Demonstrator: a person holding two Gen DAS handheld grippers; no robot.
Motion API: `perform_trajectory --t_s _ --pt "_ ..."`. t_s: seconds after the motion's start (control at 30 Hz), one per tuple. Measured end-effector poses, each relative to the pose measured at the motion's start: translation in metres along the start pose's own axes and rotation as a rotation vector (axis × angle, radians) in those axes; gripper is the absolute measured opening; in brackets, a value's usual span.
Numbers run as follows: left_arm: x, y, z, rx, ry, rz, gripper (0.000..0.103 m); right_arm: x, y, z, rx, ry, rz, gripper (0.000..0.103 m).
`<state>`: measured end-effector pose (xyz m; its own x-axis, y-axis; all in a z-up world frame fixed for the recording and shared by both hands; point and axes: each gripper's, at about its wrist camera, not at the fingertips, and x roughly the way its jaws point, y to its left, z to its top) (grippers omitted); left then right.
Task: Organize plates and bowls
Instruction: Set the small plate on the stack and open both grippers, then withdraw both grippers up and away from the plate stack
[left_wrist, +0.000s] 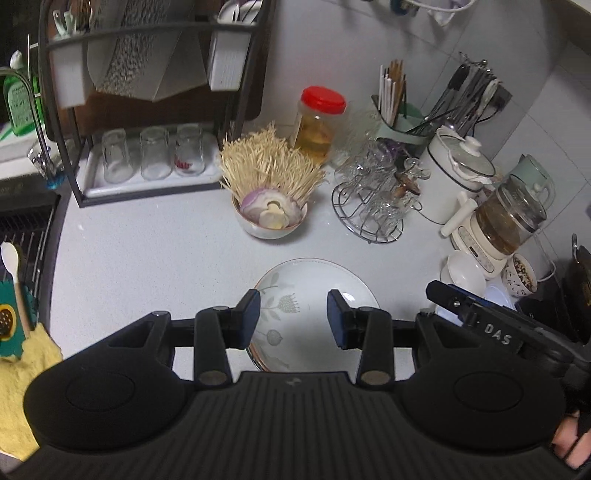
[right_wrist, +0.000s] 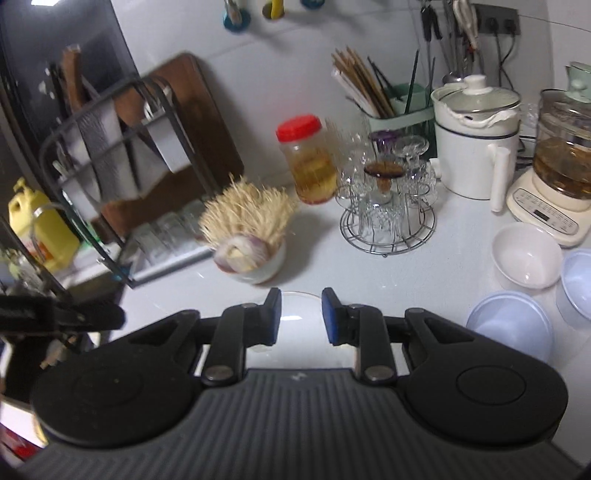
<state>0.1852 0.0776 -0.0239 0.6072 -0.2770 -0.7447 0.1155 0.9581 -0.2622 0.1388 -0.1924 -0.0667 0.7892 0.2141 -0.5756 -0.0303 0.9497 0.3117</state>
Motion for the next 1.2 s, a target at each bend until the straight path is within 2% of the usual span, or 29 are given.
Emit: perform_trajectory --t_s 0.2,0.63,0.93,1.2 --pt "-0.023 0.007 -0.023 0.022 -0.012 -0.041 0.044 -0.034 0.022 -0.016 -0.022 -0.013 -0.023 0.027" --pt "-0.033 0.012 -0.064 0.095 0.031 -0.135 0.044 -0.072 0.042 -0.060 0.026 -0.021 -0.126 0.027" --pt "-0.024 -0.011 -0.068 0.156 0.039 -0.149 0.044 -0.073 0.022 -0.069 0.073 -0.026 -0.161 0.027" --pt "0.012 -0.049 -0.062 0.171 0.078 -0.182 0.044 -0.074 -0.027 -0.062 0.124 -0.039 -0.208 0.028"
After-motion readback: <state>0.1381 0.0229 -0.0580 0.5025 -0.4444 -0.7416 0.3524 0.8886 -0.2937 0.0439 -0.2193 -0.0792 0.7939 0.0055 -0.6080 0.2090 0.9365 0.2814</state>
